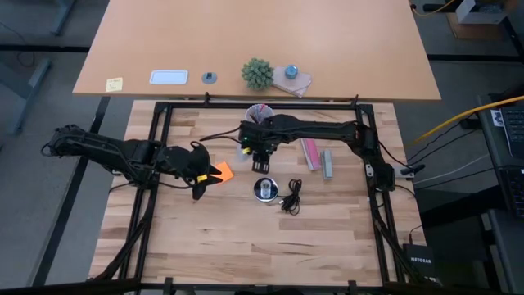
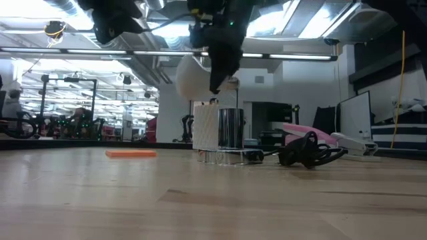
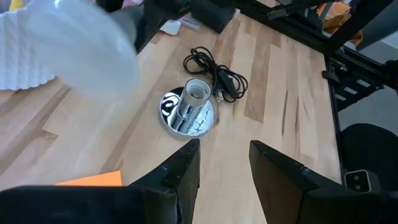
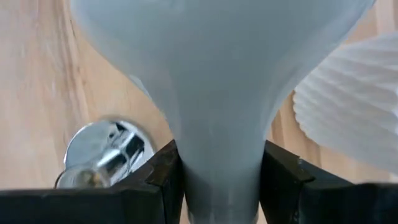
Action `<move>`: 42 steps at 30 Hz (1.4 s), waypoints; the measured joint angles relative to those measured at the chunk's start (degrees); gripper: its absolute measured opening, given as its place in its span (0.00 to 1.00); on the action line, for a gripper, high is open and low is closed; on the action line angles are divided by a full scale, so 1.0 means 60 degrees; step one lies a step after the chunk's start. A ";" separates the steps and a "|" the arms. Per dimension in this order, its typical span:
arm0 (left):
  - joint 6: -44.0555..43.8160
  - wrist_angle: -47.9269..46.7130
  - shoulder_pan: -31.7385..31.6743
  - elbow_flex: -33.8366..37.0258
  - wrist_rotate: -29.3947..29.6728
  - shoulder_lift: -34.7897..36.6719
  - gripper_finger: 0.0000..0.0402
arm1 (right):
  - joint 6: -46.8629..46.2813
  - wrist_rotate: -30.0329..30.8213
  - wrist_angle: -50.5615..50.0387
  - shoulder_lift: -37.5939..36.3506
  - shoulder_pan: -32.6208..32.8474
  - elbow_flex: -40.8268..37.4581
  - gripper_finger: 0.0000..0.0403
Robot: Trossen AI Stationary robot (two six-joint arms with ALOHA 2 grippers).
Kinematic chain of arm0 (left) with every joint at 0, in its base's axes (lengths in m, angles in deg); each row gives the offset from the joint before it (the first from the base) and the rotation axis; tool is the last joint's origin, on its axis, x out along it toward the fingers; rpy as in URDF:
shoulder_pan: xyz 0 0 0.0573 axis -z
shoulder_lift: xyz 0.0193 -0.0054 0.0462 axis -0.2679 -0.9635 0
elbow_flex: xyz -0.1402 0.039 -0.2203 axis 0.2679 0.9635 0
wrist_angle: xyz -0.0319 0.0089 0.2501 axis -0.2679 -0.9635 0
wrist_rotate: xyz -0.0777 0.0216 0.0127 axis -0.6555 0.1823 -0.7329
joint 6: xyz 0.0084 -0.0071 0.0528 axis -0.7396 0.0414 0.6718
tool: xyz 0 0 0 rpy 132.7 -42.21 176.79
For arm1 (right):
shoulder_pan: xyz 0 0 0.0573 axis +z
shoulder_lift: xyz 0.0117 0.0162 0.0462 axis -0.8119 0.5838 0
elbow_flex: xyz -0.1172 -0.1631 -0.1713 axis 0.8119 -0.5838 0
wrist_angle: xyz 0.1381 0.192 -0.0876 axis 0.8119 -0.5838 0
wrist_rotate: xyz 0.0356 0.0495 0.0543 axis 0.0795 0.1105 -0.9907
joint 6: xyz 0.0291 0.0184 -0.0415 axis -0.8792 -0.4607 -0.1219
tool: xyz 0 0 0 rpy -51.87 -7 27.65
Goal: Screw lightbulb
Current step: Insert the lightbulb into the lamp
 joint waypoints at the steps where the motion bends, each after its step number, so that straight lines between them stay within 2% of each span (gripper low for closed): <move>1: 0.0000 -0.0004 0.0000 0.0000 0.0041 0.0000 0.33 | 0.0106 0.0000 -0.0278 0.0000 0.0000 0.0171 0.39; 13: 0.0000 -0.0004 0.0000 0.0000 0.0079 0.0000 0.33 | 0.0382 -0.0007 -0.4158 -0.0023 -0.0002 0.3320 0.39; 16: 0.0000 0.0002 0.0000 0.0000 0.0097 0.0000 0.33 | 0.0384 -0.0018 -0.4305 -0.0737 0.0000 0.2905 0.39; 31: -0.0004 0.0023 0.0000 0.0007 0.0643 -0.0120 0.33 | -0.0653 -0.0018 -0.4255 -0.4502 0.0007 0.2892 0.39; 42: 0.0031 0.0054 -0.0003 0.0011 0.0650 -0.0533 0.33 | -0.0995 -0.0003 -0.4255 -0.6584 0.0007 0.2885 0.39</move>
